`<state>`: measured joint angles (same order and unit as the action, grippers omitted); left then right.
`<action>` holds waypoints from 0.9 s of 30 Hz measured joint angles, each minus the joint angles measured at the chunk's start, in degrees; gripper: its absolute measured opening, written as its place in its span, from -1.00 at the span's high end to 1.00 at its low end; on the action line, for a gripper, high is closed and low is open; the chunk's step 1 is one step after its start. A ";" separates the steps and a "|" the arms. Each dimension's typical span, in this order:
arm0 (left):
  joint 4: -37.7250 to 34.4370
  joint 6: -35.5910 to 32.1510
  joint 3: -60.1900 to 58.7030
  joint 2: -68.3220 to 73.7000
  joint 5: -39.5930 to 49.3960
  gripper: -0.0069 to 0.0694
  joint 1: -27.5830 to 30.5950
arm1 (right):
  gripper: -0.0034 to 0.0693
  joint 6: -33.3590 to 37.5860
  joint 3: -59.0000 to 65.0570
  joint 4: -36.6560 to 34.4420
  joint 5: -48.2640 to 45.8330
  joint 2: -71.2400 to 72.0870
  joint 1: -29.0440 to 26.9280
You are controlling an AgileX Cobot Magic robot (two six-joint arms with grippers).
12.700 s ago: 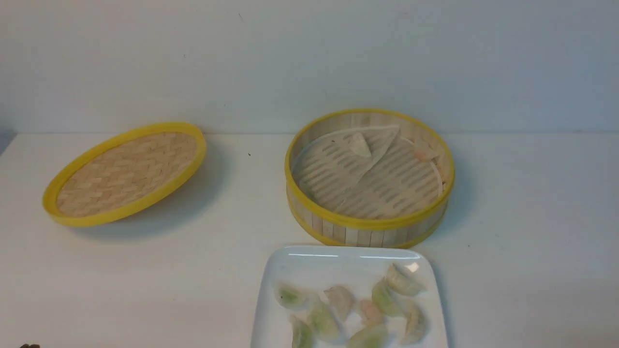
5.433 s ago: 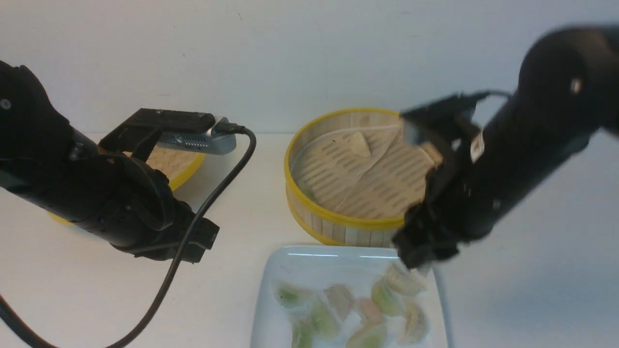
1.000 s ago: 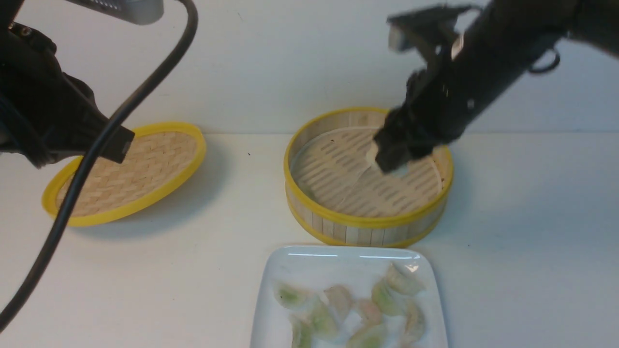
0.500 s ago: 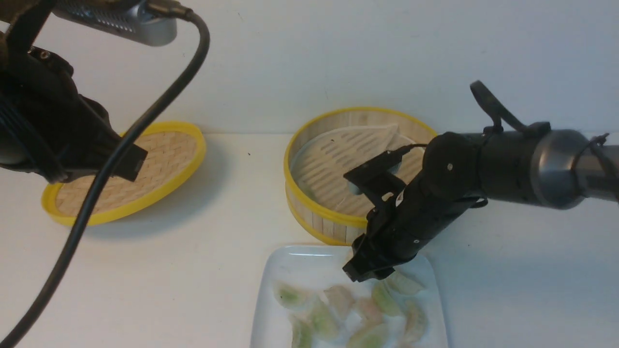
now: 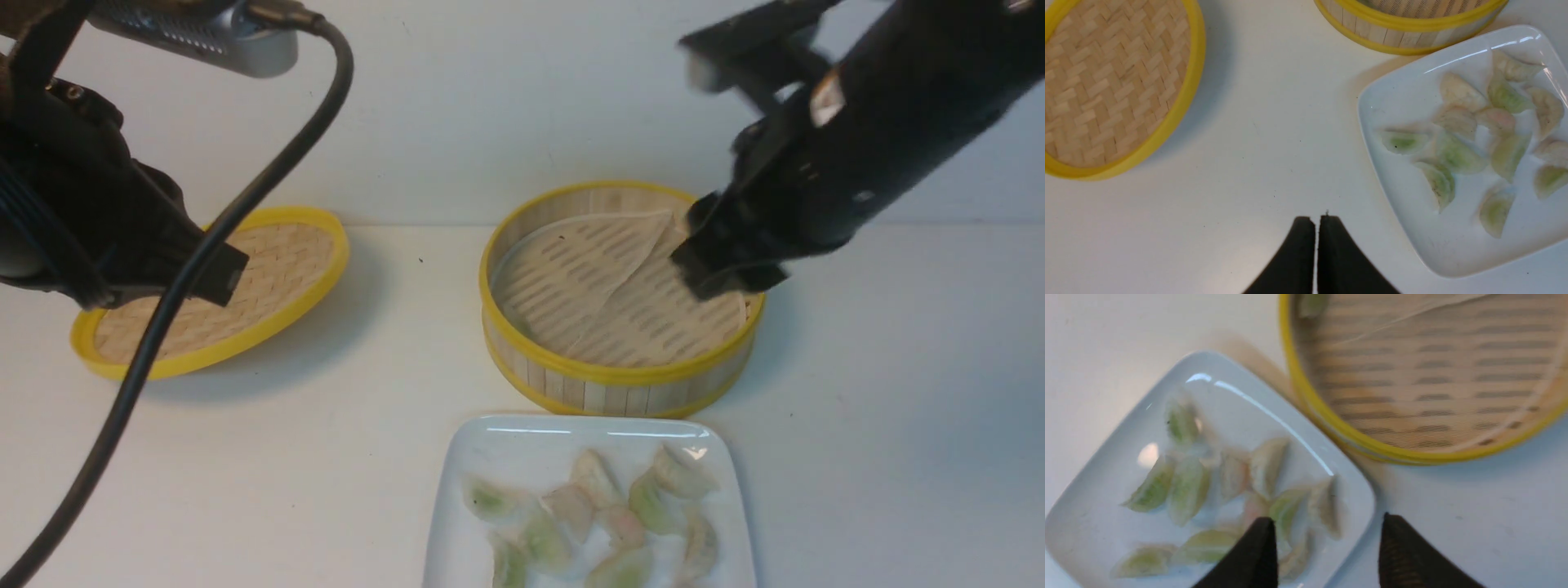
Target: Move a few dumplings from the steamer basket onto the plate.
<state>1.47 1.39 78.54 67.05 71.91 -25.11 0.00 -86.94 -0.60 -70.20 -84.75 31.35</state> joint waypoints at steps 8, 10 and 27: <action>-4.55 -0.40 0.00 0.00 -0.14 0.83 0.00 | 0.91 -11.53 19.47 3.37 6.85 33.89 0.01; -5.72 -0.53 0.00 0.00 -0.96 0.83 0.00 | 0.93 -13.42 28.03 3.42 14.55 43.74 0.01; -7.28 -3.37 -0.07 0.04 -7.88 0.83 0.00 | 0.94 -18.03 59.41 3.12 37.01 85.68 0.01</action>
<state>-5.82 -1.98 78.47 67.10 64.02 -25.11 -18.03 -27.53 2.52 -33.20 0.93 31.36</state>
